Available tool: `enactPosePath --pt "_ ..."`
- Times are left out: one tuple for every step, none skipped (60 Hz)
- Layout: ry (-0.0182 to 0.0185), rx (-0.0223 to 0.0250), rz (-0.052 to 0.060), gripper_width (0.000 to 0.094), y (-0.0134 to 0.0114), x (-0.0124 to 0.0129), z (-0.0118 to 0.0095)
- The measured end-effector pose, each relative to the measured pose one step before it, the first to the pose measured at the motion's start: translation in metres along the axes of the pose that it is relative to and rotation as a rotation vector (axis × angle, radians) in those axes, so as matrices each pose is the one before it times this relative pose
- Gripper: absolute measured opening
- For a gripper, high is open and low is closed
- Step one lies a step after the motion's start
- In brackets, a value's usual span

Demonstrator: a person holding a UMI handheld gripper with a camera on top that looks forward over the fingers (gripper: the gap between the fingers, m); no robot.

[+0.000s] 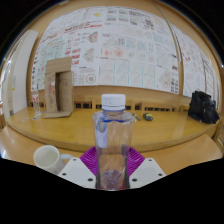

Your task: Pour water

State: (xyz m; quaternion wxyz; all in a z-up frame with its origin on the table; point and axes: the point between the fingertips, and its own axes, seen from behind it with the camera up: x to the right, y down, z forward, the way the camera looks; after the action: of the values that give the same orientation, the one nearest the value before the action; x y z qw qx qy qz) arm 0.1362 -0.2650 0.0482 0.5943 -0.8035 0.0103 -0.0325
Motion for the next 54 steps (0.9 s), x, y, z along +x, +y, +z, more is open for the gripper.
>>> enactPosePath --pt "0.00149 -0.00227 0.0016 0.0324 0.00515 0.00131 -0.00175" --pt "-0.00254 0.04127 0.0102 0.0327 -0.01221 0.00298 -0.00063" --pt "0.0028 -0.00366 0.0098 0.0322 0.00448 -0.00213 0.00705" --pt "0.00118 -0.00914 0.0038 0.0342 0.00254 0.00122 -0.00184" --pt "-0.00237 0.01895 0.0046 0.0322 -0.00406 -0.00055 0.00084" --pt "0.00003 -0.01548 -0.0006 0.0324 0.00316 -0.00014 -0.00133" --pt "0.00043 0.00702 -0.0013 0.0326 -0.00102 -0.00019 0.00092" --pt "0.0018 -0.00044 -0.0024 0.0326 0.00002 0.00006 0.00012" --pt "0.00178 -0.0039 -0.0018 0.0326 0.00081 -0.00021 -0.00014" --pt "0.00046 -0.00788 -0.0047 0.0345 -0.00522 0.00472 -0.01516" --pt "0.00582 0.0042 0.0008 0.0356 0.00396 -0.00338 0.01068" --pt "0.00385 -0.00041 -0.0011 0.0378 0.00088 -0.00039 0.00153" --pt "0.00322 0.00022 -0.0013 0.0399 0.00055 -0.00059 0.00117" --pt "0.00254 -0.00226 -0.0017 0.0422 0.00061 -0.00046 0.00078" --pt "0.00267 -0.0025 -0.002 0.0453 0.0008 -0.00018 0.00093" --pt "0.00338 -0.00427 -0.0022 0.0474 0.00058 -0.00009 0.00039" --pt "0.00273 -0.00501 -0.0021 0.0484 0.00055 0.00019 0.00031" --pt "0.0012 -0.00728 -0.0013 0.0496 0.00072 0.00006 0.0001" --pt "0.00264 -0.01003 -0.0008 0.0516 0.00091 0.00019 0.00008" --pt "0.00457 -0.01384 -0.0006 0.0543 0.00165 0.00079 -0.00017" --pt "0.00483 -0.01726 0.0002 0.0603 0.00211 0.00069 -0.00071" --pt "0.00169 -0.02384 -0.0014 0.0671 -0.00064 0.00271 -0.01207" --pt "-0.00193 -0.01617 0.0005 0.0738 0.00184 -0.001 -0.00136" --pt "-0.00221 -0.01344 0.0008 0.0806 0.00124 -0.00014 -0.00169" --pt "-0.00274 -0.00975 0.0012 0.0873 0.00095 -0.00136 -0.0018" --pt "0.00273 -0.01108 0.0033 0.084 0.00076 0.0002 -0.00207" --pt "0.00532 -0.01111 0.0025 0.0824 0.00086 0.00074 -0.00242" --pt "0.00562 -0.00984 0.0029 0.0824 0.00064 0.00038 -0.00339" --pt "0.00614 -0.00945 0.0023 0.0837 0.0009 0.00076 -0.00381" --pt "0.00876 -0.00126 0.0029 0.0852 0.0013 -0.00039 0.00259" --pt "0.00648 0.00221 0.0033 0.0861 0.00191 -0.00154 0.00132" --pt "0.00584 -0.00911 -0.0008 0.0855 -0.00285 0.0031 -0.01548" --pt "0.0083 -0.00419 0.0016 0.0853 -0.00029 0.00085 -0.00686" --pt "0.00688 -0.00596 0.0013 0.085 0.00029 0.00041 -0.00696" --pt "0.0047 -0.00155 0.0032 0.0848 0.00283 -0.00223 -0.00076" --pt "0.00567 -0.0125 -0.0003 0.0851 -0.00161 0.00073 -0.01513" --pt "0.00312 -0.00577 0.0008 0.0852 0.00047 -0.00064 -0.00864" --pt "0.00275 -0.00451 0.0008 0.0854 0.00056 -0.00101 -0.00845" --pt "0.0022 -0.00435 0.0002 0.0853 0.00054 -0.00124 -0.0091" --pt "0.00259 -0.00365 -0.0004 0.0854 0.00078 -0.00112 -0.00963" --pt "0.00399 -0.00311 -0.0012 0.0855 0.00013 -0.0007 -0.00989" --pt "0.00375 -0.00304 -0.002 0.0848 0.00044 -0.00108 -0.01089" --pt "0.00324 -0.00247 -0.0028 0.085 0.00067 -0.0011 -0.01095" --pt "0.00373 -0.00152 -0.0023 0.0849 0.00053 -0.00111 -0.0111" --pt "0.00064 -0.00163 -0.0037 0.0853 -0.00075 0.00282 -0.0083" --pt "0.00736 -0.00096 -0.0002 0.0853 0.00267 -0.00384 -0.01332" --pt "0.00296 -0.00228 -0.0017 0.0851 0.00152 -0.00143 -0.01192" --pt "0.0005 -0.00081 -0.0017 0.0849 0.00162 -0.00209 -0.01171" --pt "-0.00108 -0.00051 -0.0021 0.0852 0.00183 -0.00267 -0.01168" --pt "-0.00103 -0.00148 -0.0021 0.0851 0.0019 -0.00242 -0.01163" --pt "-0.00006 -0.00294 -0.0019 0.0851 0.00204 -0.00231 -0.01167" --pt "0.00082 -0.00301 -0.0016 0.0852 0.00254 -0.00188 -0.01143" --pt "-0.00319 -0.00008 -0.0033 0.0853 0.00158 0.0019 -0.00573" --pt "0.00095 -0.00196 -0.0013 0.085 0.00276 -0.00184 -0.01221"
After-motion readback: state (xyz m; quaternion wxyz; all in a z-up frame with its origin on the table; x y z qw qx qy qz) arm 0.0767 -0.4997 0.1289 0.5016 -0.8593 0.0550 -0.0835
